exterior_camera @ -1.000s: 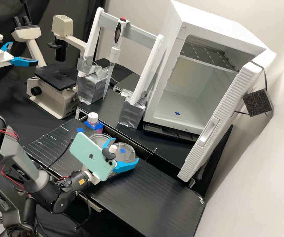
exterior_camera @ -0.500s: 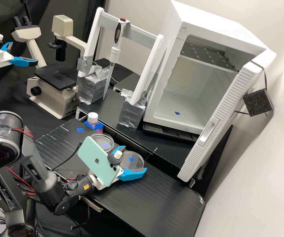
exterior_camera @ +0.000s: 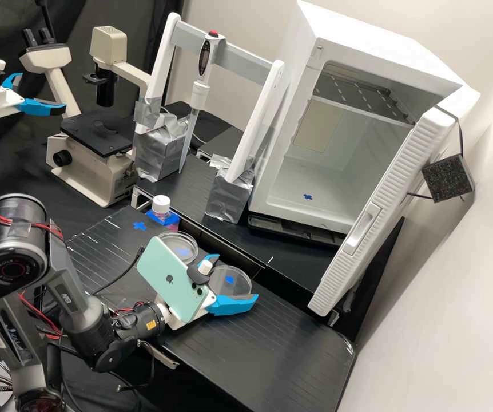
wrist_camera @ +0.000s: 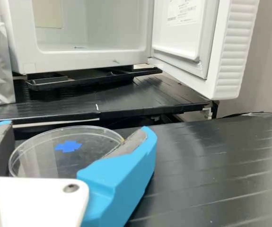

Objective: Open the lid

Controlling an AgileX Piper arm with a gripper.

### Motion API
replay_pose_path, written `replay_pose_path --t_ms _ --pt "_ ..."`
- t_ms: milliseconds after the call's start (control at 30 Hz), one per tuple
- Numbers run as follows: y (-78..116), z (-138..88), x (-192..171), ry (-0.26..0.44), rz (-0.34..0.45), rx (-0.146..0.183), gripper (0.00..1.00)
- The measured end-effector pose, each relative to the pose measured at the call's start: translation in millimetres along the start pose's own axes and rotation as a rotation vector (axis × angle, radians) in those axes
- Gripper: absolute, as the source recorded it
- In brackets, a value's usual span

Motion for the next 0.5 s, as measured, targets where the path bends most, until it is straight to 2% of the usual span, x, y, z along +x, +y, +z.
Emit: replay_pose_path --t_ms 133,267,433,500 --pt "3.6 -3.8 -2.0 0.015 0.020 -0.011 1.00" --pt "12.0 -10.1 -7.4 0.048 0.061 0.000 1.00" --pt "24.5 -32.0 -23.1 0.175 0.105 0.009 1.00" --pt "24.6 -46.0 -30.8 0.258 0.091 0.001 1.00"
